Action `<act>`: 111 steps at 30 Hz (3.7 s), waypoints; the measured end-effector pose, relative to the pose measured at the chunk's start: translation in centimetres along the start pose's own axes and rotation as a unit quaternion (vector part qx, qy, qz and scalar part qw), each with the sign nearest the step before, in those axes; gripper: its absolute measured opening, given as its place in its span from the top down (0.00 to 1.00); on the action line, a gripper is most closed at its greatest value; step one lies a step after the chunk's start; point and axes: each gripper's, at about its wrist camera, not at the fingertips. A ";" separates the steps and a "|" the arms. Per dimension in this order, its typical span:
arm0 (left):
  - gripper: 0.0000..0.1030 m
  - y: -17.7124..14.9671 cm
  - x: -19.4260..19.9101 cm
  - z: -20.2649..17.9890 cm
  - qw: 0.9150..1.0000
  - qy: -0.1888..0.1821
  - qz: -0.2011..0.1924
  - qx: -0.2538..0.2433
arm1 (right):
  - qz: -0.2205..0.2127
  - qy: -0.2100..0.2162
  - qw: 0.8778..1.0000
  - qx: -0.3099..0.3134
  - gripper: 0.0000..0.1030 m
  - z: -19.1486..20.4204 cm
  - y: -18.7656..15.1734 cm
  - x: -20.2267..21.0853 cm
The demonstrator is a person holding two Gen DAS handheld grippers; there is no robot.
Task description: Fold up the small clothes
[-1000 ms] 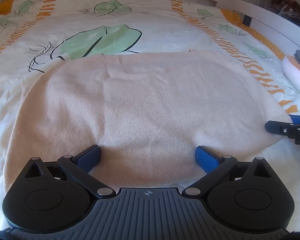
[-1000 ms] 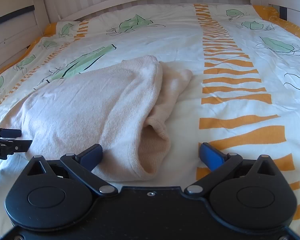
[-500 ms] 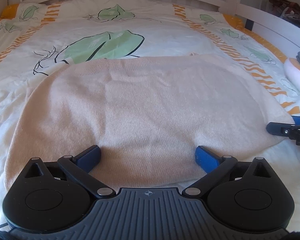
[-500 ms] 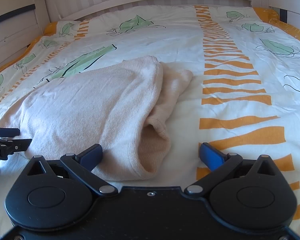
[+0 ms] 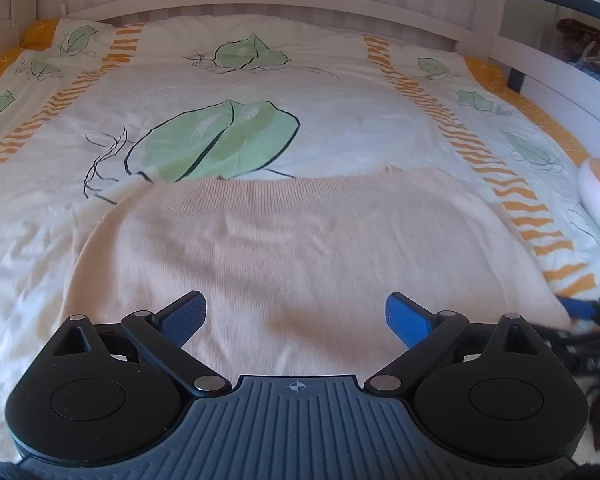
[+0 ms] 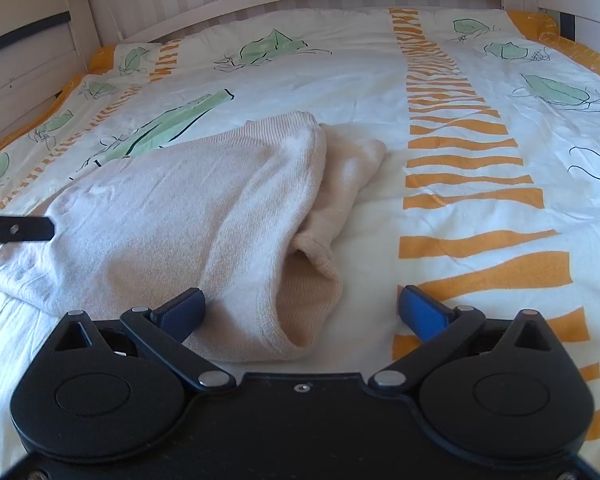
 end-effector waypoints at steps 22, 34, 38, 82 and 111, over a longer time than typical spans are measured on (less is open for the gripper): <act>0.01 2.4 -6.3 0.6 0.995 0.006 0.090 0.032 | 0.025 0.257 0.936 -0.240 0.00 -7.8 4.1 -2.7; 0.01 3.1 -6.3 0.7 0.995 0.002 0.097 0.038 | 0.046 0.362 0.906 -0.213 0.00 -6.7 5.7 -5.7; 0.02 4.5 -5.8 1.3 0.995 -0.001 0.070 0.070 | 0.038 0.367 0.902 -0.225 0.01 -7.1 5.3 -5.4; 0.02 0.8 -2.9 0.9 0.996 -0.024 0.072 0.053 | 0.068 0.358 0.914 -0.180 0.01 -6.4 5.7 -5.1; 0.02 -4.6 4.3 16.6 0.986 -0.069 -0.002 0.151 | 0.056 0.195 0.973 -0.107 0.73 6.9 12.8 0.3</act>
Point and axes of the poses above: each gripper's, at about its wrist camera, not at the fingertips, and x roughly against the way its jaws point, z to its left, y to its top, and after that the axes turned 9 degrees about z, right-handed
